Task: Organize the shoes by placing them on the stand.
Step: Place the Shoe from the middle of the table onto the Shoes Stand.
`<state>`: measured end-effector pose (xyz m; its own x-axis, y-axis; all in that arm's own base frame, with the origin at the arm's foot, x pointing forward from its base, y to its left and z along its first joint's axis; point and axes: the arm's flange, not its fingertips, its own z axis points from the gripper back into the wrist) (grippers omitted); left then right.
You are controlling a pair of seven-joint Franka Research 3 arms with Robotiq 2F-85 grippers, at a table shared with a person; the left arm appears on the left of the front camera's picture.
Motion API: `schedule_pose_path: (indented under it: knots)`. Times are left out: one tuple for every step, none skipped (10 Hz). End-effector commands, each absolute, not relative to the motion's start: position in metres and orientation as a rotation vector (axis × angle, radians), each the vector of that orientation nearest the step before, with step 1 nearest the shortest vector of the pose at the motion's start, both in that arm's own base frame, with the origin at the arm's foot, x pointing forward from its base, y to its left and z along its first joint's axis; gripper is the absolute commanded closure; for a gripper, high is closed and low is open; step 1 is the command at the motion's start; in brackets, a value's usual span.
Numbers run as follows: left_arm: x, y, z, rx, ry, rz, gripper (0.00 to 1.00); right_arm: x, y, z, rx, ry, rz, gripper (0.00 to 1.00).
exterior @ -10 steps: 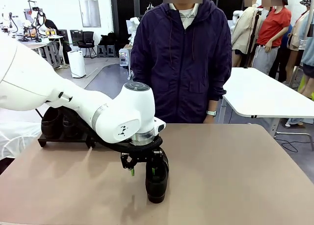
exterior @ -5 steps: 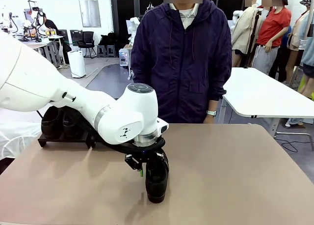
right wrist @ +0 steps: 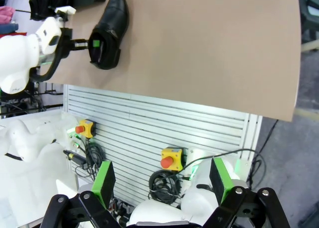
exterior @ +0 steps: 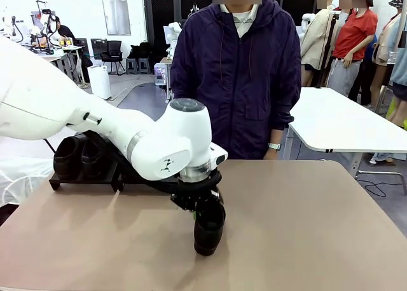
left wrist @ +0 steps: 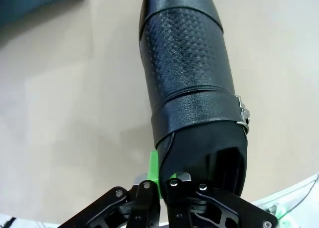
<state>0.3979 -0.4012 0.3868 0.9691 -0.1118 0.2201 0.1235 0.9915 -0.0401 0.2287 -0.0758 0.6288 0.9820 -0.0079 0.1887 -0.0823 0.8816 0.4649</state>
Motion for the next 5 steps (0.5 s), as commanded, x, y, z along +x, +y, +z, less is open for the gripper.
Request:
schedule_pose_path:
  knots:
    - [0.392,-0.383,0.433,-0.083,-0.332,-0.177,1.0,0.23,-0.076,0.632,0.516,-0.195,0.064,0.0]
    - [0.394,-0.362,0.456,-0.084,-0.418,-0.124,1.0,0.23,-0.076,0.632,0.516,-0.195,0.064,0.0]
    - [0.399,-0.341,0.47,-0.103,-0.499,-0.083,1.0,0.23,-0.076,0.632,0.516,-0.195,0.064,0.0]
    - [0.402,-0.322,0.476,-0.117,-0.605,-0.019,1.0,0.23,-0.076,0.632,0.516,-0.195,0.064,0.0]
    - [0.404,-0.306,0.476,-0.141,-0.734,0.047,1.0,0.23,-0.076,0.632,0.516,-0.195,0.064,0.0]
